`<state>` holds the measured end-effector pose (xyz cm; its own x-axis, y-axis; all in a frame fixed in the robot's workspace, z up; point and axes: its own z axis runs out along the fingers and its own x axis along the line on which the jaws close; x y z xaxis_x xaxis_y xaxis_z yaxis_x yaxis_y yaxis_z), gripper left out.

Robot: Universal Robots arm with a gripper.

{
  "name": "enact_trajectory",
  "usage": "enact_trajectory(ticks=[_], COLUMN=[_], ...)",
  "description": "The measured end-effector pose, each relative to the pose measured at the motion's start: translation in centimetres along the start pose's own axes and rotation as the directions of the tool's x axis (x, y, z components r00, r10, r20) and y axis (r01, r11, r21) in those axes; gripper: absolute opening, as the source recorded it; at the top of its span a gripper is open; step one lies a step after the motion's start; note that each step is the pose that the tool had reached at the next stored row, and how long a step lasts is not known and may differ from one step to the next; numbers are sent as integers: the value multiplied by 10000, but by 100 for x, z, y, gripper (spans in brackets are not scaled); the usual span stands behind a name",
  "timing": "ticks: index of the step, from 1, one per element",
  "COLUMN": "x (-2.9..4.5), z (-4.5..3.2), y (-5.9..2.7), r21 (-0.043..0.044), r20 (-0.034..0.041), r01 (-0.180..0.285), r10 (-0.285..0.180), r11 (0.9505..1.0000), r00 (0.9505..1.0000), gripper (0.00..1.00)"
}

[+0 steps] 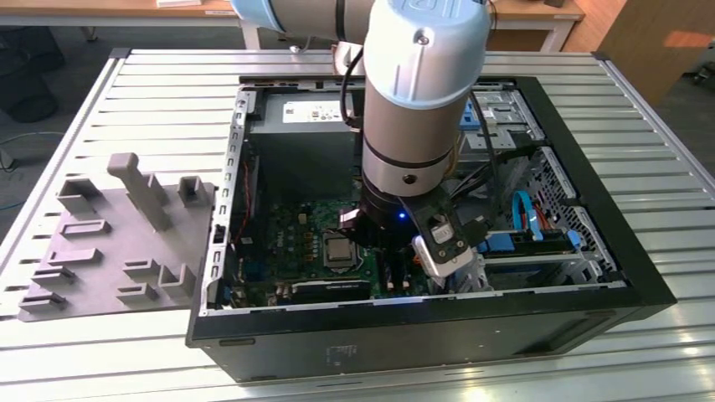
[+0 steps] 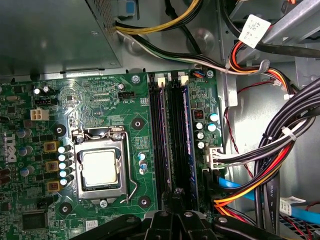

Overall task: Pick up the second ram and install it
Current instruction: 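Press down the second ram until it locks into place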

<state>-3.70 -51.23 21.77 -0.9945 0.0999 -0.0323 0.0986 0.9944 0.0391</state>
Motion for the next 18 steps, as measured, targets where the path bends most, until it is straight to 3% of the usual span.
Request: enact_trajectory(ticks=[3, 8, 13, 18], x=[-1, -7, -6, 7], z=[-43, -215, -225, -213], y=[4, 8, 16, 135], r21=[-16, 0, -1, -4], r20=[2, 0, 0, 1], r01=[-1, 0, 0, -1], r10=[1, 0, 0, 1], r11=[10000, 10000, 10000, 10000], r00=[10000, 10000, 10000, 10000], gripper=[11, 11, 11, 11])
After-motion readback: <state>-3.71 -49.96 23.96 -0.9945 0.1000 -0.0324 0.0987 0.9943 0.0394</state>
